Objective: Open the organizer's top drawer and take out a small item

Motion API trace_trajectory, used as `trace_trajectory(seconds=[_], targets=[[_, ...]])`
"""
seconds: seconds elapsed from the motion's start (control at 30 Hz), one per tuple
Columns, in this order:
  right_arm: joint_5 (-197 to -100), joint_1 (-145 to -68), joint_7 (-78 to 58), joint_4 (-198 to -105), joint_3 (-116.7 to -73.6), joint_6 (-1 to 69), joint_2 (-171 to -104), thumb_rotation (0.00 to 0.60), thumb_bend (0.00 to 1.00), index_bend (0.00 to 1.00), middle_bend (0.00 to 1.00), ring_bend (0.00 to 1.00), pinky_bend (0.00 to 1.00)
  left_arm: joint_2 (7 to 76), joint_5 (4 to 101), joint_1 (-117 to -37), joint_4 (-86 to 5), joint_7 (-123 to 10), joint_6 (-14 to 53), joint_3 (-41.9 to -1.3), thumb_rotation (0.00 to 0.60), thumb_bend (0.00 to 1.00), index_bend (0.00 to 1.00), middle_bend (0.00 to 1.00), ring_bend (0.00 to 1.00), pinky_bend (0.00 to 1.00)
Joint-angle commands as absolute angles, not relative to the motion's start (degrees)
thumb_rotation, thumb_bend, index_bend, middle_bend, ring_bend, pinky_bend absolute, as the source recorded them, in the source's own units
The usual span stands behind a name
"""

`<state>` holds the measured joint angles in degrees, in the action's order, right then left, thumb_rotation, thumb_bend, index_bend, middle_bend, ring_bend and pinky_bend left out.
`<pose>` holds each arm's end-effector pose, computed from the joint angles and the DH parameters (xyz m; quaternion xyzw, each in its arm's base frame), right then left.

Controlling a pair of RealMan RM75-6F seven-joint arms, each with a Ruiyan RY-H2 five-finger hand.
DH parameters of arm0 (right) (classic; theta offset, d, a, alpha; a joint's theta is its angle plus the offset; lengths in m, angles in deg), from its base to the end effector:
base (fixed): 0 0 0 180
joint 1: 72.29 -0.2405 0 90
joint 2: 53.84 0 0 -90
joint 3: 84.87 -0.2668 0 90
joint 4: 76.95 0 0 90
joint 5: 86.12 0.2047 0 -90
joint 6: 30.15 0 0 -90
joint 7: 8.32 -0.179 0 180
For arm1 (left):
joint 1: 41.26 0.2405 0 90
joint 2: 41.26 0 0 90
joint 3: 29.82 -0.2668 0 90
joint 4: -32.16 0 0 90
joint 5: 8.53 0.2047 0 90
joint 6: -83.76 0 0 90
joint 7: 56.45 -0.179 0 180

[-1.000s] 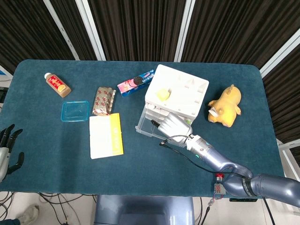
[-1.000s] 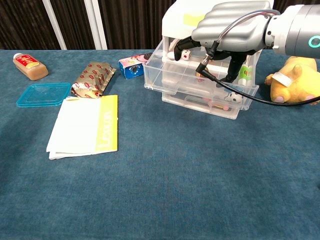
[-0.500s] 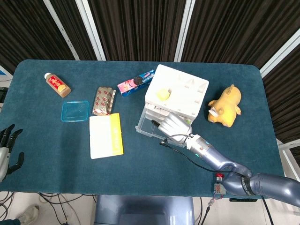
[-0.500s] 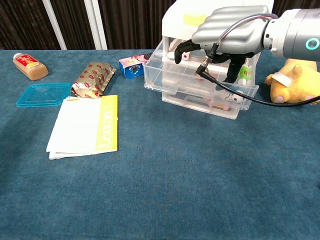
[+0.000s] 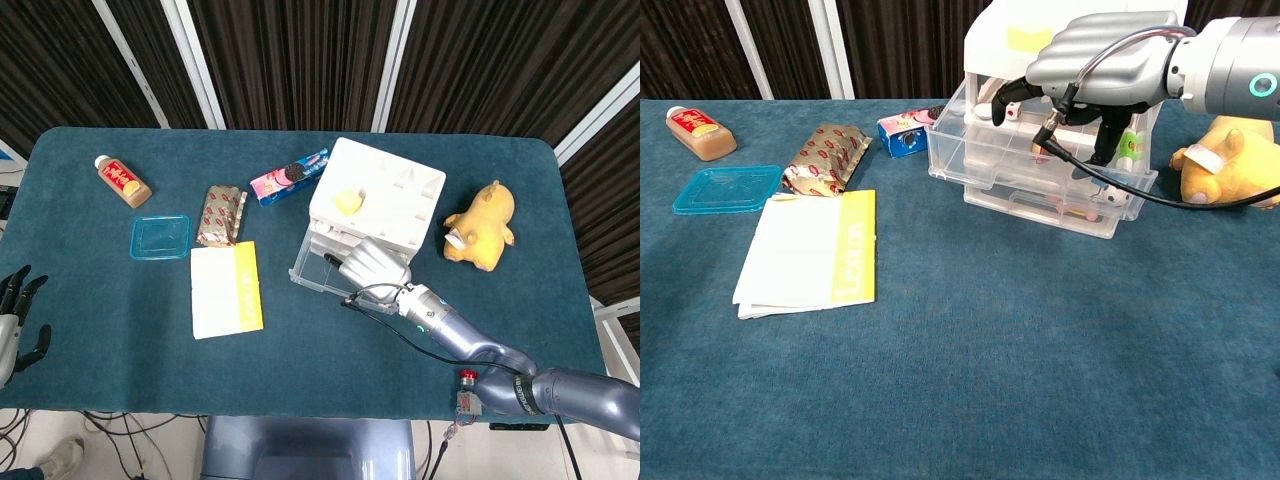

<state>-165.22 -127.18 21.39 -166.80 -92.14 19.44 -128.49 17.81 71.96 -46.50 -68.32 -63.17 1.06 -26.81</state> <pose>-0.0668 -0.3964 0.0278 0.8607 -0.0646 0.3250 0.3865 -0.3125 0.2163 0.1829 -0.5907 -0.3999 -0.3447 0.6102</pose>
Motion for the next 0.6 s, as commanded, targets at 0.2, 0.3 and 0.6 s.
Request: trace_trajectory(seconds=[0.2,0.3,0.6], targets=[[-164.77,-127.27,21.27,-166.02,-92.07,18.75,-128.65,0.600,0.23,0.26,1.00,1.00,1.00,17.84,71.87,-46.49,-68.31,-63.23,1.05,-26.80,0.600,0.47,0.10,0.00,0.00,0.00],[-164.69,-127.27,21.52,-165.59,-92.07,18.74,-128.86,0.600,0.23,0.28,1.00,1.00,1.00,17.82,71.83,-46.52,-68.30,-63.26,1.18,-26.83,0.600,0.47,0.10,0.00,0.00,0.00],[-164.91,-127.19,23.60,-165.16,-92.10,19.53,-128.97,0.600,0.23,0.33,1.00,1.00,1.00,17.71,71.69,-46.58,-68.42,-63.31,1.43,-26.88,0.600,0.47,0.10,0.00,0.00,0.00]])
